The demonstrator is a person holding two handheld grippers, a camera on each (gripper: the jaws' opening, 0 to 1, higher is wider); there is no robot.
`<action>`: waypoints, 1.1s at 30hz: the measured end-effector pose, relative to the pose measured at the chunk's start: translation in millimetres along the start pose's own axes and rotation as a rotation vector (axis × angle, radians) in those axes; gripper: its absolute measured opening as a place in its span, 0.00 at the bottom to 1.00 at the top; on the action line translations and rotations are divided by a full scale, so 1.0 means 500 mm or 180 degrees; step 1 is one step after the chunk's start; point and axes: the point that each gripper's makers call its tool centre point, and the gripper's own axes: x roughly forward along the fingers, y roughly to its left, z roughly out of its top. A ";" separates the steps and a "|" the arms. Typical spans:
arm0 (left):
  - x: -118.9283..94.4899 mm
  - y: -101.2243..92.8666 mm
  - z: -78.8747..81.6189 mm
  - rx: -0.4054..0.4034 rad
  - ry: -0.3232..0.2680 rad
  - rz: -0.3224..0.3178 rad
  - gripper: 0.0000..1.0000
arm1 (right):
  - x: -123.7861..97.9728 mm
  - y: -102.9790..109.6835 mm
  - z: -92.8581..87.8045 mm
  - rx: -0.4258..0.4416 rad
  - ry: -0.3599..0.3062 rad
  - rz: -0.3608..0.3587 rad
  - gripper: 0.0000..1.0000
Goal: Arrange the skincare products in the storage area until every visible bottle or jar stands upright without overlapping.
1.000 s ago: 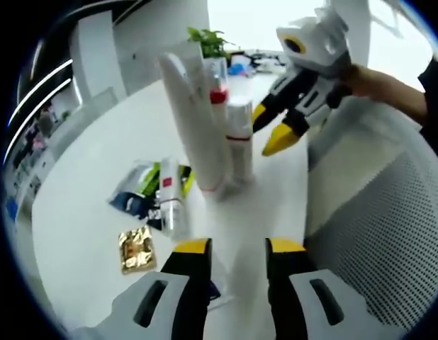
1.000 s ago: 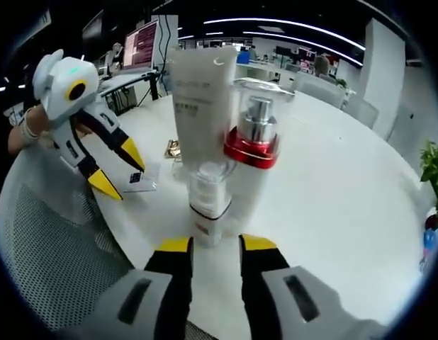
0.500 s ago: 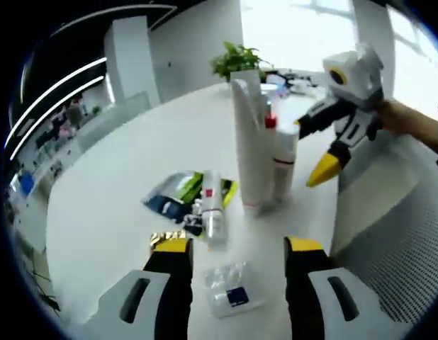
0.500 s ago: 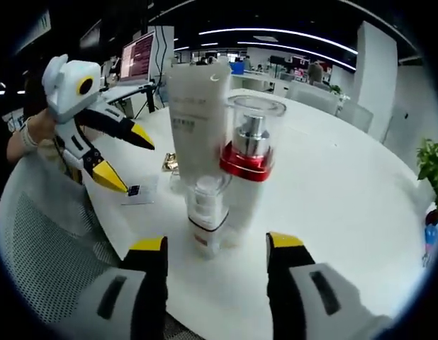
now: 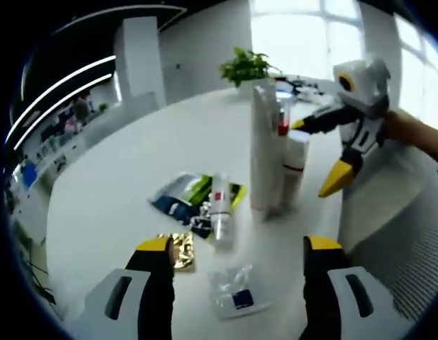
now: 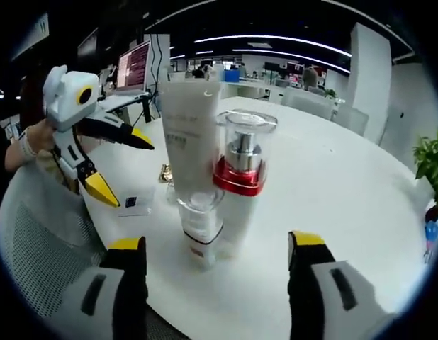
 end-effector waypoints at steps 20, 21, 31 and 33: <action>0.011 -0.017 -0.025 -0.0133 0.0184 -0.0153 0.97 | -0.002 0.004 0.023 0.0006 -0.0165 0.0017 0.99; 0.011 -0.017 -0.027 -0.0134 0.0196 -0.0153 0.97 | -0.001 0.005 0.020 0.0004 -0.0143 0.0018 0.99; 0.019 -0.022 -0.038 -0.0113 0.0298 -0.0180 0.97 | 0.001 0.013 0.027 -0.0075 -0.0179 0.0074 1.00; 0.019 -0.019 -0.038 -0.0059 0.0301 -0.0147 0.97 | 0.001 0.013 0.028 -0.0077 -0.0183 0.0069 1.00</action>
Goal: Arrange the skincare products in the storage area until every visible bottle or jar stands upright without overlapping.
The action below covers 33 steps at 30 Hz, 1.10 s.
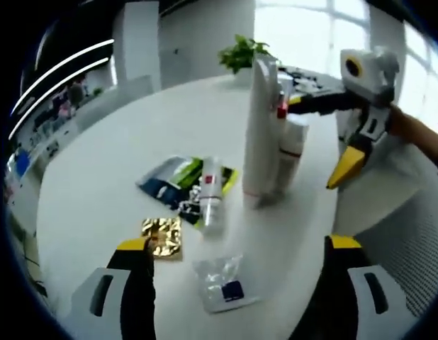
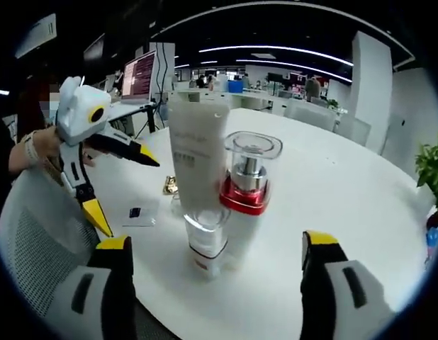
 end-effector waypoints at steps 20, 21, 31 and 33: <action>0.037 0.015 -0.005 0.0300 0.0352 -0.0109 0.79 | -0.003 0.000 0.007 0.0022 -0.0050 0.0010 1.00; 0.040 0.017 -0.002 0.0298 0.0327 -0.0105 0.78 | -0.003 -0.001 0.007 0.0017 -0.0048 0.0008 1.00; 0.078 0.031 0.009 0.0359 0.0359 -0.0094 0.56 | -0.002 -0.001 0.004 -0.0025 -0.0020 0.0006 1.00; 0.087 0.032 0.011 0.0331 0.0348 -0.0109 0.52 | -0.003 -0.001 0.005 -0.0031 -0.0032 -0.0003 1.00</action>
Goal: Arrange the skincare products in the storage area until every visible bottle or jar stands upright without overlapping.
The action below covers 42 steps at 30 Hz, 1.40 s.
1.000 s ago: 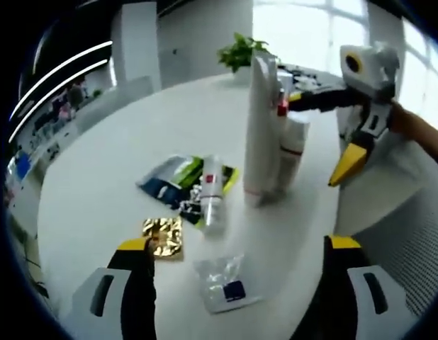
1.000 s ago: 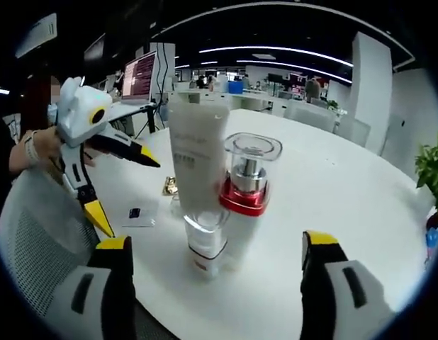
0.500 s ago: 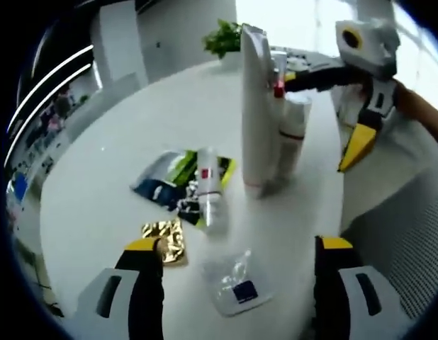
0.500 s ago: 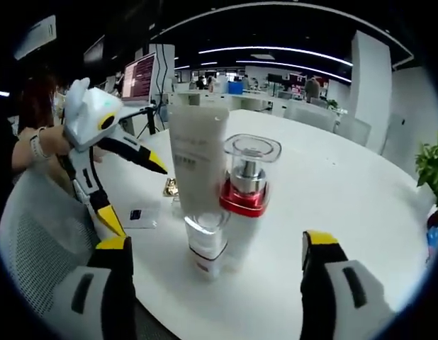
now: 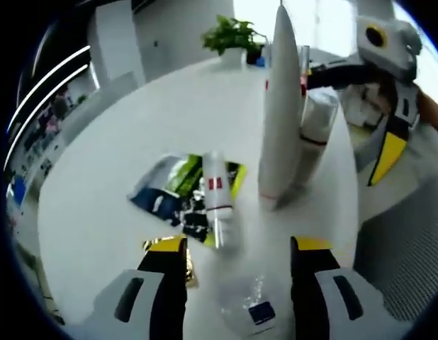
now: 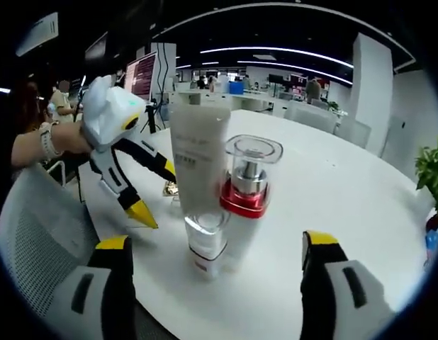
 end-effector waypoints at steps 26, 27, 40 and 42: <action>0.044 0.033 -0.024 -0.0299 0.0106 0.0162 0.16 | 0.005 -0.004 -0.013 -0.0046 0.0095 -0.0017 1.00; 0.044 0.034 -0.025 -0.0289 0.0110 0.0170 0.16 | 0.005 -0.004 -0.013 -0.0049 0.0099 -0.0018 1.00; 0.045 0.038 -0.023 -0.0385 0.0051 0.0129 0.16 | 0.005 -0.005 -0.017 -0.0084 0.0132 -0.0029 0.99; 0.045 0.040 -0.022 -0.0476 0.0040 0.0143 0.16 | 0.005 -0.004 -0.018 -0.0088 0.0137 -0.0024 0.99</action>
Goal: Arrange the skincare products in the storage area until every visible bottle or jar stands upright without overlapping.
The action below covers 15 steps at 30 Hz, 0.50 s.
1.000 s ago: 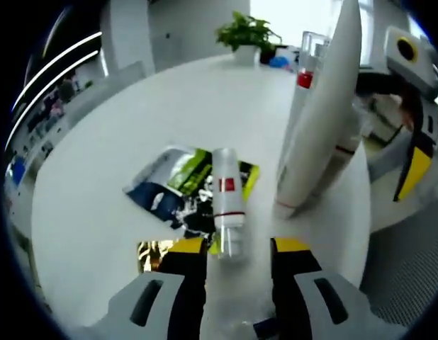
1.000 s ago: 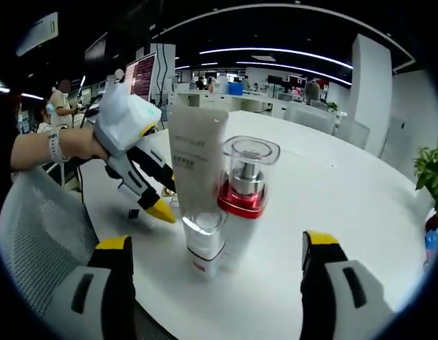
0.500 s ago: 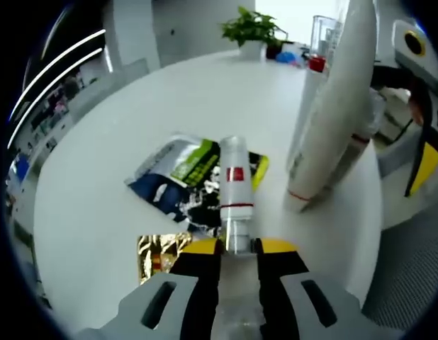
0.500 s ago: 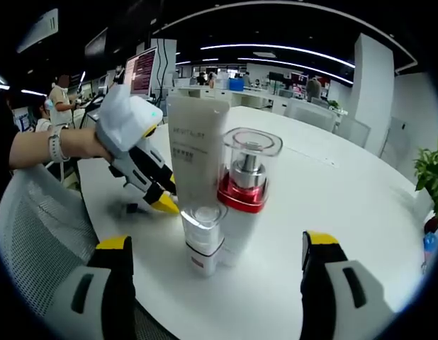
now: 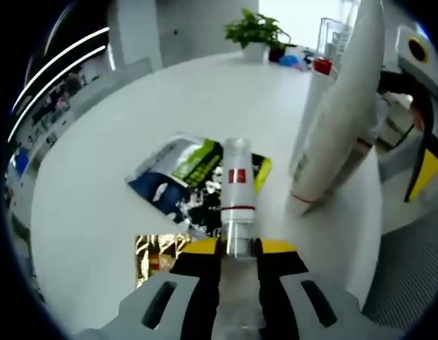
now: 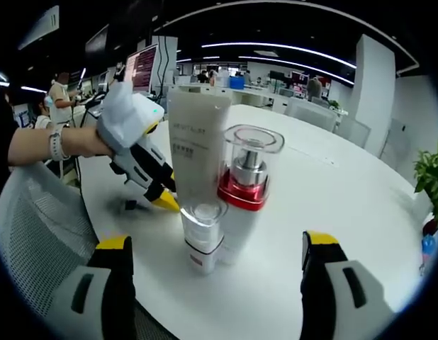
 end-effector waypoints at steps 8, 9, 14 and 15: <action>-0.014 0.009 0.010 -0.0048 -0.0063 0.0054 0.15 | 0.000 -0.001 -0.002 -0.0002 0.0015 -0.0004 0.99; -0.017 0.010 0.011 -0.0065 -0.0066 0.0060 0.15 | 0.000 -0.001 -0.003 -0.0007 0.0021 -0.0005 0.99; -0.032 0.022 0.019 -0.0113 -0.0136 0.0129 0.14 | 0.001 -0.002 -0.004 -0.0023 0.0029 -0.0010 0.99; -0.033 0.023 0.019 -0.0114 -0.0142 0.0134 0.14 | 0.001 -0.002 -0.005 -0.0021 0.0035 -0.0009 0.99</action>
